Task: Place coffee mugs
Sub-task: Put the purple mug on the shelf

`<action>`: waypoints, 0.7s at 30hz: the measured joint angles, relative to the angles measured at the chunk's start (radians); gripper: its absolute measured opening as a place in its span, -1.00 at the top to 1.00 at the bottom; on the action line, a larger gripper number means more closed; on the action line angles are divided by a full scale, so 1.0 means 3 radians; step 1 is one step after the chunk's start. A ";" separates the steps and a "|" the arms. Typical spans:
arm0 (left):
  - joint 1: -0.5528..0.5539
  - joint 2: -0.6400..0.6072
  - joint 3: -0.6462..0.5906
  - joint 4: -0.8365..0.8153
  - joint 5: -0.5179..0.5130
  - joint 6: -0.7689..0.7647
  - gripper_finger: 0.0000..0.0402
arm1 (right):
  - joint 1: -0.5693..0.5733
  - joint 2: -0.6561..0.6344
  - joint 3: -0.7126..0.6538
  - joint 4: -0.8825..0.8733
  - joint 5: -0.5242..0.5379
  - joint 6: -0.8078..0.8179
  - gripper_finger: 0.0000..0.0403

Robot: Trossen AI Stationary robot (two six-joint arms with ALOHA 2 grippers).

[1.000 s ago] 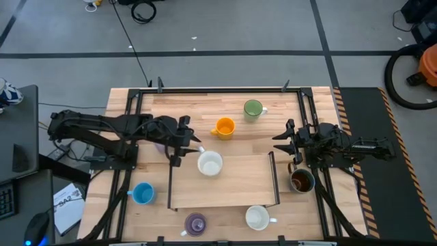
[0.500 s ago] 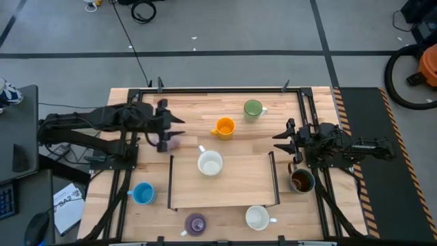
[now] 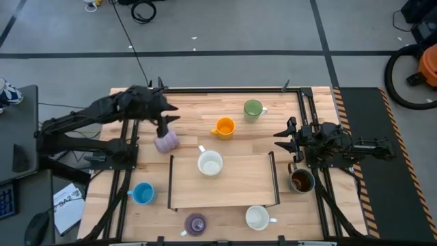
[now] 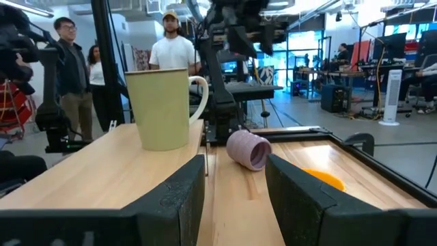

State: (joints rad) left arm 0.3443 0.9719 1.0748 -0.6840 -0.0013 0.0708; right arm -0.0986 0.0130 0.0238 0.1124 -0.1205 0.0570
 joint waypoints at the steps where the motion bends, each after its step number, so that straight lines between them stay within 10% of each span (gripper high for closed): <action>1: 0.0092 0.0052 0.0000 0.0011 0.0114 0.0003 0.14 | 0.0000 0.0001 0.0000 -0.0001 0.0000 0.0000 0.20; 21: 0.1388 0.1176 0.0000 -0.0672 0.1627 0.1619 0.14 | 0.0000 -0.0001 0.0000 -0.0005 -0.0001 -0.0045 0.20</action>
State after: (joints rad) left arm 0.7607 1.3247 1.0748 -0.8856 0.4867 0.5564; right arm -0.0986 0.0128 0.0238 0.1108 -0.1209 0.0437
